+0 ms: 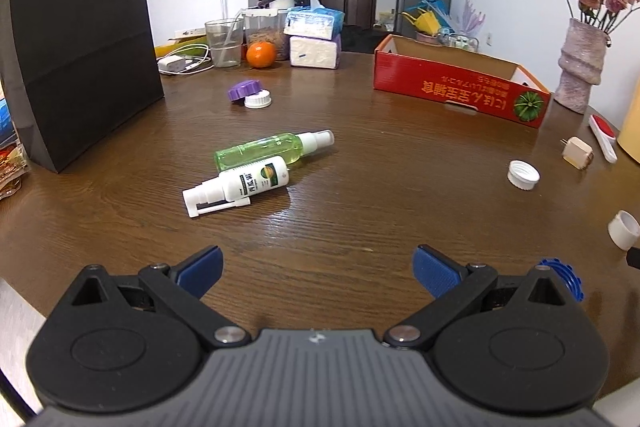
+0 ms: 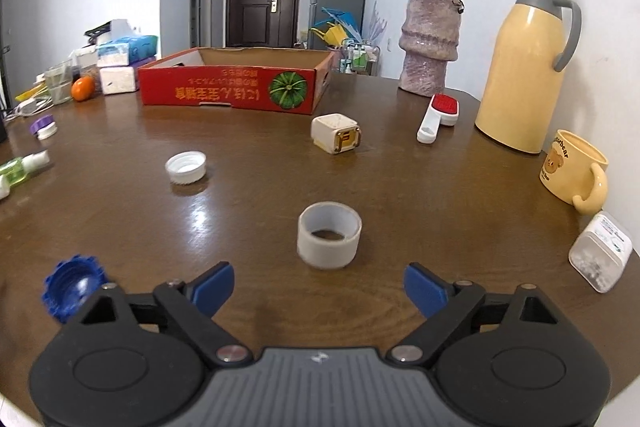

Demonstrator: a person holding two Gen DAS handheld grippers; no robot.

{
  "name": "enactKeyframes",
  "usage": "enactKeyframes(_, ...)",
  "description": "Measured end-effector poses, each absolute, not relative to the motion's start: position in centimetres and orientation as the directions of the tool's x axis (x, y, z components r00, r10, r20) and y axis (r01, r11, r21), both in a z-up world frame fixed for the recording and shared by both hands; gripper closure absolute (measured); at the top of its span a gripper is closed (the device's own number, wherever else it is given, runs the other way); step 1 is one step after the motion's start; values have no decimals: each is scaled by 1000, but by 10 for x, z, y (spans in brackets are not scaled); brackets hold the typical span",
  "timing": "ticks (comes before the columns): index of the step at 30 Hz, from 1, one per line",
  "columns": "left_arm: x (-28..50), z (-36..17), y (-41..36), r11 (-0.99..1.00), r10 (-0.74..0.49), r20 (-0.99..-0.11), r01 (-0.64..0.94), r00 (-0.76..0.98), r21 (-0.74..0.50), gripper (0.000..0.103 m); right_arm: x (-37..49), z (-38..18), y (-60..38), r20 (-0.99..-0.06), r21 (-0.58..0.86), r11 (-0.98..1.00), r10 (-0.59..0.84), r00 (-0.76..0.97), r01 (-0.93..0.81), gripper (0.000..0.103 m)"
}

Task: Organize rigid objects
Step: 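Move the right tool toward the white tape roll while the left tool advances toward the spray bottles, then close the right gripper around the white tape roll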

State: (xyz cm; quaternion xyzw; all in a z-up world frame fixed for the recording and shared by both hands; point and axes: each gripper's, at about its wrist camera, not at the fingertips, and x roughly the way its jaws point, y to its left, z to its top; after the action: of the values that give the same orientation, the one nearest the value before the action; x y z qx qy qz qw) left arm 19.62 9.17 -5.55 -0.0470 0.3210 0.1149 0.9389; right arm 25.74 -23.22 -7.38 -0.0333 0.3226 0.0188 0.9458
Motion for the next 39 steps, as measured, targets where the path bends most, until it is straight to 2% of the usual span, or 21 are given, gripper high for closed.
enactKeyframes(8, 207, -56, 97, 959, 209, -621, -282, 756, -21, 0, 289, -84, -245, -594, -31, 999, 6, 805, -30, 18)
enactKeyframes(11, 211, -55, 98, 954, 220, -620, -298, 753, -24, 0, 298, -87, -246, -600, -25, 999, 23, 800, -47, 24)
enactKeyframes(14, 216, -55, 100, 948, 231, -623, -318, 748, -30, 0, 304, -91, -247, -614, -6, 998, 51, 788, -69, 44)
enactKeyframes(15, 216, -55, 100, 945, 236, -623, -325, 746, -30, 0, 307, -93, -248, -620, 5, 997, 65, 782, -79, 61)
enactKeyframes(20, 224, -53, 106, 923, 282, -619, -382, 733, -33, 0, 312, -90, -257, -596, 88, 991, 132, 792, -99, 61)
enactKeyframes(39, 280, -69, 128, 756, 519, -595, -654, 614, -16, 0, 359, -87, -259, -515, 139, 988, 132, 847, -69, 61)
